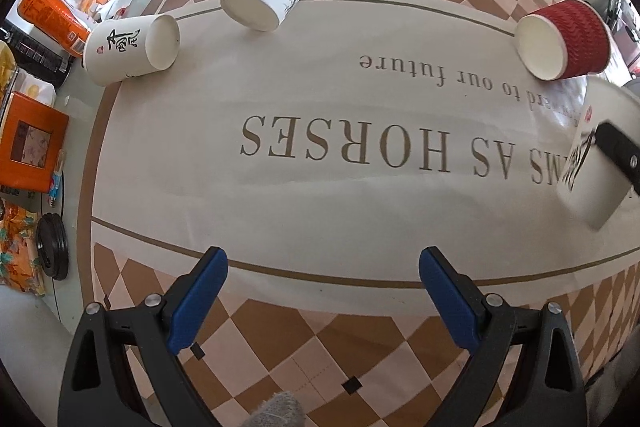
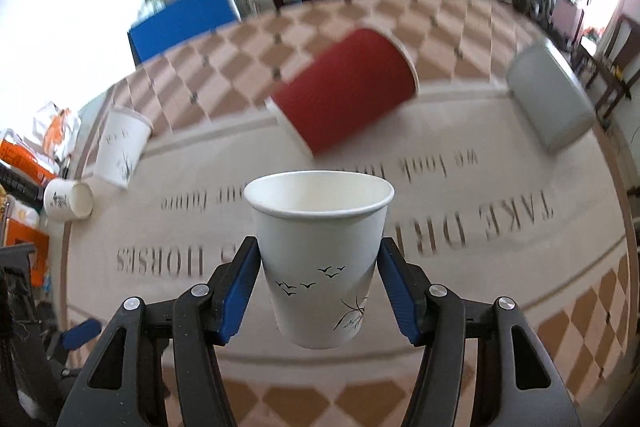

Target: Flip cup upright

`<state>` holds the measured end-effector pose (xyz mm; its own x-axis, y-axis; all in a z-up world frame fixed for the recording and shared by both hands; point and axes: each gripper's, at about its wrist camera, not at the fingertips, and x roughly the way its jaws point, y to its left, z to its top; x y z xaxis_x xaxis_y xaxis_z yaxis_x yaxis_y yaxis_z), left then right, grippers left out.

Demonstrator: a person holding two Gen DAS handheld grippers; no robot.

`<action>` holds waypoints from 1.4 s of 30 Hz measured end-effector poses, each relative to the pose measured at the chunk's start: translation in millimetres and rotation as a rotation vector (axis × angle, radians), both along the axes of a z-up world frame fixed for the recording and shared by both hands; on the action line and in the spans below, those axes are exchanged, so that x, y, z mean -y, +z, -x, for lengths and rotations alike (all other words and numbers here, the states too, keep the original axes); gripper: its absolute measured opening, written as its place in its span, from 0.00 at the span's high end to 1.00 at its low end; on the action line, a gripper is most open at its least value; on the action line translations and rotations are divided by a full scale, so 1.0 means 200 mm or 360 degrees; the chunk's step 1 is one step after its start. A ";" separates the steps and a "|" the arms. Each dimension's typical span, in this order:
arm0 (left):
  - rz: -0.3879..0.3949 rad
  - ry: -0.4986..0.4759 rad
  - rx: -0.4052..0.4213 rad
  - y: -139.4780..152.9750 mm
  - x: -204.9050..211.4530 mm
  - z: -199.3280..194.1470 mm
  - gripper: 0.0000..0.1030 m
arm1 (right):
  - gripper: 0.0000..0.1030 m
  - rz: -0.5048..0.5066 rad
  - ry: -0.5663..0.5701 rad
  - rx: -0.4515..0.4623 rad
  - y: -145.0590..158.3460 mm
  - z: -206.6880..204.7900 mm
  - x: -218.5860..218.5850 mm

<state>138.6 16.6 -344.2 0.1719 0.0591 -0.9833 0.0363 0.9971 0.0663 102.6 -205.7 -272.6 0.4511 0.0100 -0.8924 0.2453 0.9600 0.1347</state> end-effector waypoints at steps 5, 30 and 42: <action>-0.0029 -0.0001 -0.0007 -0.05 -0.01 0.01 0.05 | 0.40 0.0154 0.0011 0.0221 -0.06 0.00 -0.07; -0.0033 -0.0139 0.0190 0.23 0.06 0.40 0.05 | 0.11 0.0220 -0.0029 0.0173 0.02 0.47 -0.07; 0.0094 -0.0248 0.0412 0.82 0.16 0.49 0.00 | 0.00 0.0400 -0.0106 0.0071 0.62 0.71 0.02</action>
<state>41.6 -14.8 -179.7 0.4198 -0.0435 -0.9066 0.1787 0.9833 0.0355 -40.2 -210.6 -147.6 0.4826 -0.2405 -0.8422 0.3080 0.9467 -0.0938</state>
